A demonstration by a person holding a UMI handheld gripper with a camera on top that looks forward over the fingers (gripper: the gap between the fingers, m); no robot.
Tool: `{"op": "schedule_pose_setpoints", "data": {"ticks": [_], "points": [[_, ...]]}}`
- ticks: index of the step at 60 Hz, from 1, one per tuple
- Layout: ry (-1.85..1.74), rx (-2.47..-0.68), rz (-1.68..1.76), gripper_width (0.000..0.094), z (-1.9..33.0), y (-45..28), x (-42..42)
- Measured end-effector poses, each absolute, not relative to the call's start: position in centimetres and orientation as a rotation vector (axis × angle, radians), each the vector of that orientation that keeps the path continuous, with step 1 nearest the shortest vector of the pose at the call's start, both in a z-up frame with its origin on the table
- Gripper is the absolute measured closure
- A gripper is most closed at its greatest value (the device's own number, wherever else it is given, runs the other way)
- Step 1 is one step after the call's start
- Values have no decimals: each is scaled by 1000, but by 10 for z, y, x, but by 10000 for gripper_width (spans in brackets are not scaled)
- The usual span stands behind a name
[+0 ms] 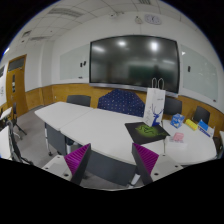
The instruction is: Unplug charger
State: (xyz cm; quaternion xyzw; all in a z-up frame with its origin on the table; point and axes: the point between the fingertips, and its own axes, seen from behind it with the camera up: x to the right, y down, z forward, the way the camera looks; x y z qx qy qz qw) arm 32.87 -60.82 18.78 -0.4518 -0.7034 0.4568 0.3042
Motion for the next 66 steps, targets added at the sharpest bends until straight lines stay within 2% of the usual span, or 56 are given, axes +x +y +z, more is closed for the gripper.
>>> {"op": "schedule_pose_setpoints", "data": {"ticks": [16, 29, 41, 55, 66], "points": [[-1750, -1289, 1106, 84, 176, -519, 264], [-1629, -1357, 1002, 80, 165, -417, 215], [-1517, -1449, 919, 83, 143, -338, 182], [-1474, -1452, 913, 84, 118, -301, 132], [-1483, -1408, 936, 83, 86, -296, 76]]}}
